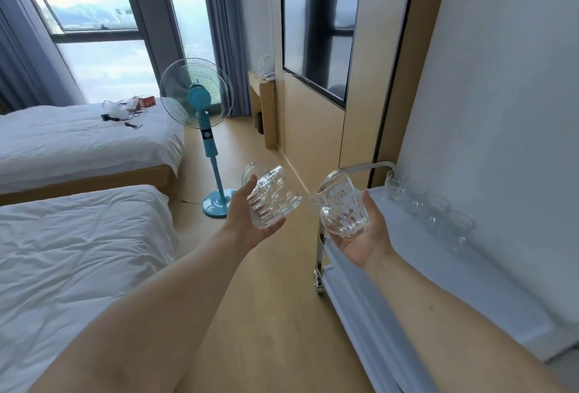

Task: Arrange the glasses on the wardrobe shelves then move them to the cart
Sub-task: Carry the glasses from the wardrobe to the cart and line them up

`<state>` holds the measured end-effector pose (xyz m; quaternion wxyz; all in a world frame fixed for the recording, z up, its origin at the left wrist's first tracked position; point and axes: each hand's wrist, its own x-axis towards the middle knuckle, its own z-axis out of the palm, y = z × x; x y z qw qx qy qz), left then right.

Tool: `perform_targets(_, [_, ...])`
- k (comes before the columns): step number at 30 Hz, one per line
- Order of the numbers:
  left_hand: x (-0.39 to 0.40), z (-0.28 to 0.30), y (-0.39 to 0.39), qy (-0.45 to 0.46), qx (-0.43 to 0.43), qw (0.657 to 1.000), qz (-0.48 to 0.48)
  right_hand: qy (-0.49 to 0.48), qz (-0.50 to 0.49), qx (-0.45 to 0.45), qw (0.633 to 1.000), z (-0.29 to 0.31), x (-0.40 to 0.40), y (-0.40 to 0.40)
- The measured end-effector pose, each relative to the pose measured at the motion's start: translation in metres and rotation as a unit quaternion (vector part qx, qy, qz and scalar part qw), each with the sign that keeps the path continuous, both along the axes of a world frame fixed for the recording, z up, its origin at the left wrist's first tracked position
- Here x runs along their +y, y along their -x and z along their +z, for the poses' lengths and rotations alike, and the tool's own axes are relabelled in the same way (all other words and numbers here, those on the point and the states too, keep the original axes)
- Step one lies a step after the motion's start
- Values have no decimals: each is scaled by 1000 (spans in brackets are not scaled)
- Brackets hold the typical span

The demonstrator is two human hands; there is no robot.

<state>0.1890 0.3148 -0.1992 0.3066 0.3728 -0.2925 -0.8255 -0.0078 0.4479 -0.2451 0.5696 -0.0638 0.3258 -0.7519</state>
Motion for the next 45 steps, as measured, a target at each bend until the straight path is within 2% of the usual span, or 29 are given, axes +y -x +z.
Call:
perform_targets(2, [-24,-6,26,-1,-7,1000,-3,-1,-11,-6,1000,-4,-19,22])
perform_targets(6, [-60,-18,76,2,-13,999,-37,-12,-1,36,999,-12,-44,69])
perform_targets(15, [-105,-30,166,-46,2,993,-108,-27,-51,15,998,-27,-68,137])
perform_targets(21, [-141,-43,225,-30,-41,983,-176,-82,-175,1,981,-37,-79,172])
perform_targets(25, [-165,-44,266,-3,-80,977,-196,-75,-206,18,975,-38,-89,195])
perform_targets(29, [-195,-44,309,44,-121,956,-263,-77,-266,-1,961,-39,-97,212])
perform_targets(35, [-222,-51,368,58,-133,937,-319,-77,-353,-16,932,-43,-101,223])
perform_targets(37, [-225,-57,383,77,-125,927,-345,-73,-378,-23,923,-47,-99,224])
perform_targets(45, [-212,-72,418,119,-185,876,-429,-62,-478,-34,876,-74,-82,210])
